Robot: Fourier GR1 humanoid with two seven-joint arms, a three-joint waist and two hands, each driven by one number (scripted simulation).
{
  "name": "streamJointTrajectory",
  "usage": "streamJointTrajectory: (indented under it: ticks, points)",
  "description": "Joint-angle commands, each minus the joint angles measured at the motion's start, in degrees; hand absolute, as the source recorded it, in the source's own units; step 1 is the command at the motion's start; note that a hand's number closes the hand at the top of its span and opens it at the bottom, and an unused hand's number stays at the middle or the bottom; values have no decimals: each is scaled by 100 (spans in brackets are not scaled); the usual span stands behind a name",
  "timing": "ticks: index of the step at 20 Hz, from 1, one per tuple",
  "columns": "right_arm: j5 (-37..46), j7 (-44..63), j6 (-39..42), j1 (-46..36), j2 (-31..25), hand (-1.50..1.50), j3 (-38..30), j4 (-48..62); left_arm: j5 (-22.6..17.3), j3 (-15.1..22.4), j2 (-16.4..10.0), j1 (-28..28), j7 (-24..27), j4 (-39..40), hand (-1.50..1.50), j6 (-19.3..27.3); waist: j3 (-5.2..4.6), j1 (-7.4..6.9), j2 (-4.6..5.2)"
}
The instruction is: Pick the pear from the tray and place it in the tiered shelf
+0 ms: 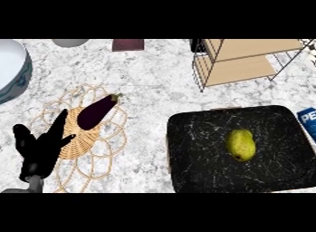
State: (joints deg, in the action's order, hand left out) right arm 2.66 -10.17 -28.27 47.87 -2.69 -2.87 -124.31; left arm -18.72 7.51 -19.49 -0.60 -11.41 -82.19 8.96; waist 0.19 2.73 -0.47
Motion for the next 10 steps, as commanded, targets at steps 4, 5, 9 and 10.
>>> streamJointTrajectory:
  ticks: [4,5,9,10]
  points:
    - [1485,1434,-38,1494,-89,-150,1210,-1812,67,-42,-8,41,-158,330,0,13,-50,-260,102]
    - [1777,1901,-77,1241,-143,-150,1281,-1857,24,-96,-125,350,-424,248,0,-30,-44,-332,123]
    - [2337,2834,-457,1269,-121,-150,1297,-2048,-18,-7,-85,99,-355,120,0,-180,-48,-463,145]
    - [2483,2964,-548,1345,-74,-150,1541,-2027,-10,-79,-148,354,-496,109,0,-125,-54,-468,168]
